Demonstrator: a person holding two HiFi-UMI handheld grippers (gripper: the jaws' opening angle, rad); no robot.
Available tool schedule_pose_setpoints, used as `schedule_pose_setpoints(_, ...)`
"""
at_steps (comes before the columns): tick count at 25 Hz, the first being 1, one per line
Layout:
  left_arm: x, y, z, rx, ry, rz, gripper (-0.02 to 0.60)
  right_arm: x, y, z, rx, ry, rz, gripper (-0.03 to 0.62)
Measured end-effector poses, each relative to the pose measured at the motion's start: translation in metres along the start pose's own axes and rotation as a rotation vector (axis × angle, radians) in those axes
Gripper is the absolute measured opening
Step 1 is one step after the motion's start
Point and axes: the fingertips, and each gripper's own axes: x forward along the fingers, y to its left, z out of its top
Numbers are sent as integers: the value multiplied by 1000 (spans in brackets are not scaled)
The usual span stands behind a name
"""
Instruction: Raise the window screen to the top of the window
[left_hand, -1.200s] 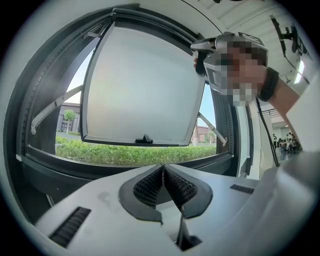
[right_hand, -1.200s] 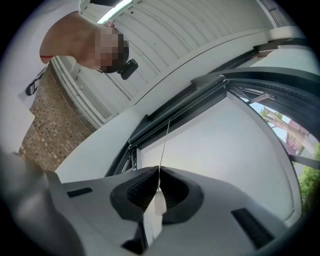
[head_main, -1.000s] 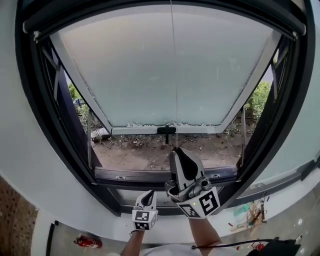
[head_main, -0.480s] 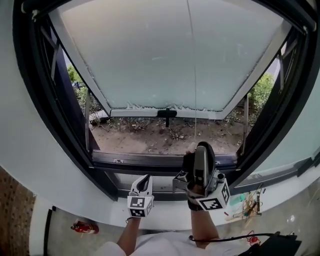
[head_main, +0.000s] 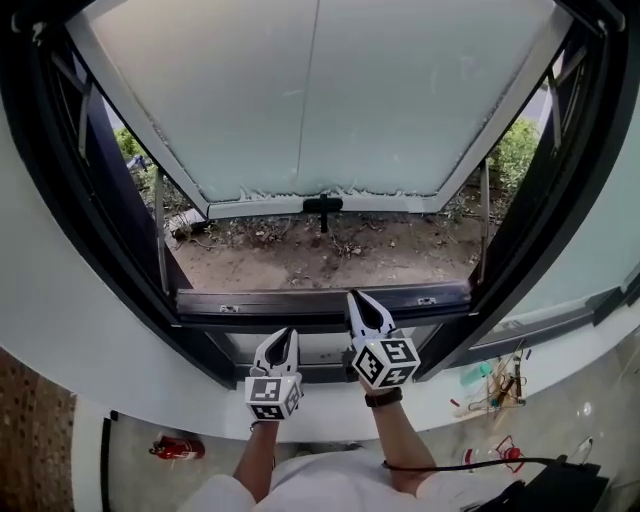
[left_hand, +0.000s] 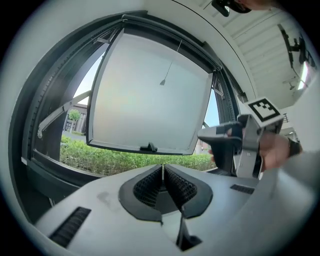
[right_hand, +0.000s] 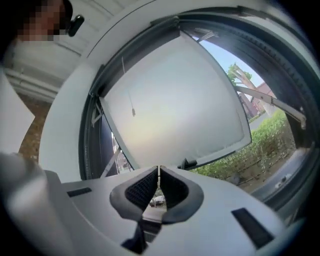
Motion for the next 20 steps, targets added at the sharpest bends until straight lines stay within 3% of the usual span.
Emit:
schedule_pose_setpoints(5, -3, -12, 23, -27, -23, -85, 2, -2, 16, -28, -73, 58, 19, 14)
schedule_pose_setpoints(11, -10, -4, 31, -20, -47, -15, 2, -4, 43, -43, -166, 93, 80, 14)
schedule_pose_setpoints(20, -18, 0, 20, -46, -36, 4, 2, -7, 48, -54, -227, 130, 93, 14)
